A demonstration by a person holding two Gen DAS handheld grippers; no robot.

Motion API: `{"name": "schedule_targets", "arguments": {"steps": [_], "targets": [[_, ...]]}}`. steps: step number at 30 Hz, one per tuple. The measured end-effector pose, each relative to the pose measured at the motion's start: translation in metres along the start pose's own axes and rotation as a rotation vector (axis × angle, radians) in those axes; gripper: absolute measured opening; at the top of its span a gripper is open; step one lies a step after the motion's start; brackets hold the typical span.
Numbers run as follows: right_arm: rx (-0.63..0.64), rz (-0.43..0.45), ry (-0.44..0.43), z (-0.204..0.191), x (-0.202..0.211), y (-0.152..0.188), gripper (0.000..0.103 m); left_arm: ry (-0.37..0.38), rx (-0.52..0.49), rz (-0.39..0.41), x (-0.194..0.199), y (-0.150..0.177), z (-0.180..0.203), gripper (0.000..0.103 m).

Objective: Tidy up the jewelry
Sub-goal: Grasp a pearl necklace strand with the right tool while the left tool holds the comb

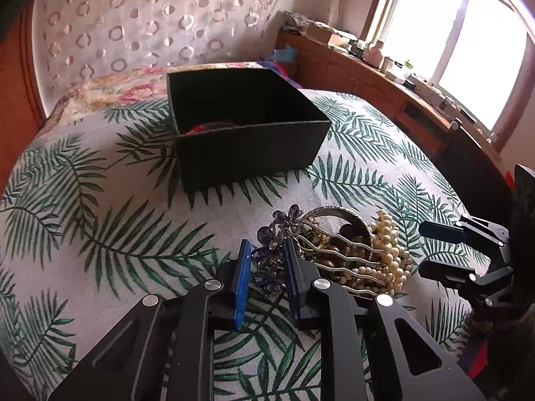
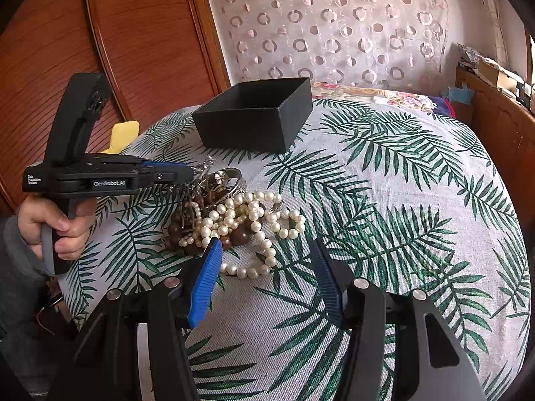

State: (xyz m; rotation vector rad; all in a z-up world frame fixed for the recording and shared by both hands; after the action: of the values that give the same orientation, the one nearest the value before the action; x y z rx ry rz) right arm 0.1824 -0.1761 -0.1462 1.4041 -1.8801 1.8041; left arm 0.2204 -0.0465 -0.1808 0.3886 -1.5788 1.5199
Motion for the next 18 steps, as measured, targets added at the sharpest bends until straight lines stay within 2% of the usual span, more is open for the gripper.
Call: {"name": "schedule_targets", "arguments": {"steps": [12,15,17,18], "targets": [[0.028,0.003,0.016,-0.004,-0.001,-0.001,0.057,-0.1,0.016,0.081,0.035,0.001,-0.024,0.018],[0.041,-0.007,-0.004,-0.012,-0.001,0.0,0.057,-0.113,0.028,0.091,0.038,0.003,-0.029,0.018],[0.063,-0.01,-0.018,-0.02,-0.002,0.001,0.053,-0.113,0.04,0.097,0.042,0.005,-0.032,0.018],[0.071,-0.015,-0.027,-0.024,-0.002,0.002,0.045,-0.114,0.046,0.101,0.044,0.007,-0.033,0.018]]}}
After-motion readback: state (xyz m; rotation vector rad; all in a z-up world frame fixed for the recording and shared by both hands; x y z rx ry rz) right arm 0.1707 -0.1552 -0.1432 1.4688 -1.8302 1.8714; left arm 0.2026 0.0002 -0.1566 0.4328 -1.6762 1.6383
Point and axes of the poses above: each gripper's, at about its wrist camera, not at the fingertips, and x roughly against the way its jaws point, z to its right, y to its underside, the point moved 10 cm from there along -x, roughly the way its jaws point, and after that the axes turned 4 degrees about -x, right-handed, at the moved point
